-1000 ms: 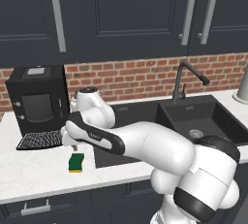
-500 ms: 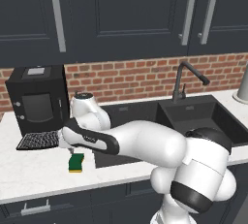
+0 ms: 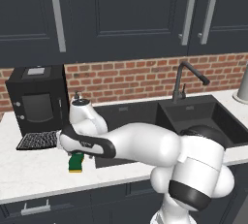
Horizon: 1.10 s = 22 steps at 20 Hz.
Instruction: Pick the pan and sponge and place them into the sink. Then turn on the water.
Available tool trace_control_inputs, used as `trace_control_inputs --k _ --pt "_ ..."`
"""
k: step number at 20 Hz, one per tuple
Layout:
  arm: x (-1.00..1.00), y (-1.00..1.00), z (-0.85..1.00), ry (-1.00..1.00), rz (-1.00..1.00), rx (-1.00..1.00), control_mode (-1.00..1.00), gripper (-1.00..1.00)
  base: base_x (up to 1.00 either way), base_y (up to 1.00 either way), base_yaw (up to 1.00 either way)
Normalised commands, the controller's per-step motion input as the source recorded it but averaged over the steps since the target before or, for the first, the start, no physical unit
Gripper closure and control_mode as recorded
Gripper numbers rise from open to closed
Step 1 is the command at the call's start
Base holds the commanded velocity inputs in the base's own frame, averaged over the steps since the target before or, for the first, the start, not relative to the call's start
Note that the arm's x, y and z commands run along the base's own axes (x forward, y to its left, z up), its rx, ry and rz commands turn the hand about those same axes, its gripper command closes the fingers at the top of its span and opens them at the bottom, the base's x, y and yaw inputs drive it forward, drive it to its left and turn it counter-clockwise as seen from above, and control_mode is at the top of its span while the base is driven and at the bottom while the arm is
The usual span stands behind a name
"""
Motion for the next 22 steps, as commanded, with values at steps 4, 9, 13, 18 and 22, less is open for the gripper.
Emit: trace_control_inputs --k 4,9,13,18,22 --pt "0.02 0.0 -0.29 0.0 -0.07 0.0 -1.0 -1.0 0.0 0.0 0.0" --pt "0.08 0.0 -0.21 0.0 0.0 0.0 -1.0 -1.0 0.0 0.0 0.0" --pt "0.14 0.0 -0.13 0.0 0.0 0.0 -1.0 -1.0 0.0 0.0 0.0" --pt "0.14 0.05 -0.01 0.0 0.0 0.0 -1.0 -1.0 0.0 0.0 0.0" --pt "0.23 0.12 -0.11 0.0 0.0 0.0 -1.0 -1.0 0.0 0.0 0.0"
